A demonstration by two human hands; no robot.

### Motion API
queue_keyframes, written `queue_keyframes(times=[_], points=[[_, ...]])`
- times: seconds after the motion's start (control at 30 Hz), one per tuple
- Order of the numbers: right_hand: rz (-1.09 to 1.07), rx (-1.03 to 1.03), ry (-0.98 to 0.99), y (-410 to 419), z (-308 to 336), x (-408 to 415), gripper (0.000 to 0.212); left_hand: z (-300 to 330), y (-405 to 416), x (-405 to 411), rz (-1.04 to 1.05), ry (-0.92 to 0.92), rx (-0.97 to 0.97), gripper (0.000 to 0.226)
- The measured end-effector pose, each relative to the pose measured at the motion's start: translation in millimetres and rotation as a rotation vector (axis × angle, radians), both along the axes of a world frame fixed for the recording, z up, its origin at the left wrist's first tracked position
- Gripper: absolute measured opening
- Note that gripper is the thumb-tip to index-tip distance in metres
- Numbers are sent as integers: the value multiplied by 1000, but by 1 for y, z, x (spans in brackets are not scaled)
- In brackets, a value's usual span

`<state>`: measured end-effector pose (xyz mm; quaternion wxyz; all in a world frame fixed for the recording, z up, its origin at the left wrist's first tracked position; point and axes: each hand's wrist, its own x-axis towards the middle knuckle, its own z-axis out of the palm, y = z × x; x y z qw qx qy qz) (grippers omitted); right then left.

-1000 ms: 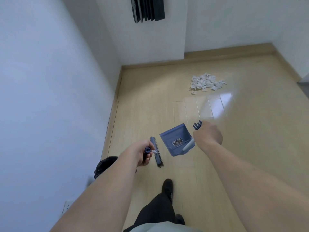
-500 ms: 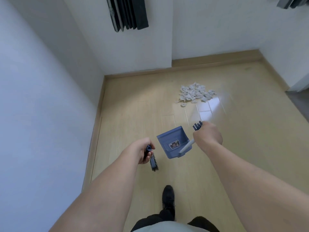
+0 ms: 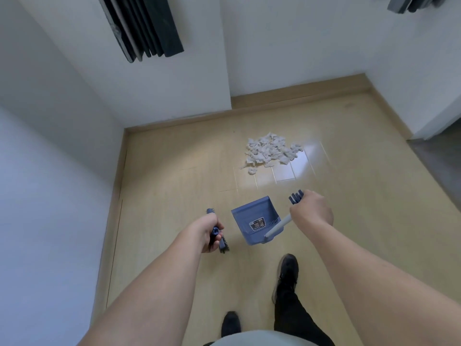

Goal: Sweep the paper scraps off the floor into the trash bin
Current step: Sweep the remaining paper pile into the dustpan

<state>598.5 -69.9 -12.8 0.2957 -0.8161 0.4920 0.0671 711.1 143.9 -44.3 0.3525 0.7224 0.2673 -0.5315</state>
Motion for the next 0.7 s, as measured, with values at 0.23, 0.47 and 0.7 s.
queue_keyframes(times=[0.23,0.47,0.7], points=[[21,26,12,-143,-9,49,15,-7,-138,47,57,38,13,10],[66,21,22,-223,-11,97,14,5,-217,104,126,-11,14,6],[151,-53,88,-306,-28,179,13,-24,-293,189,114,-46,46,7]])
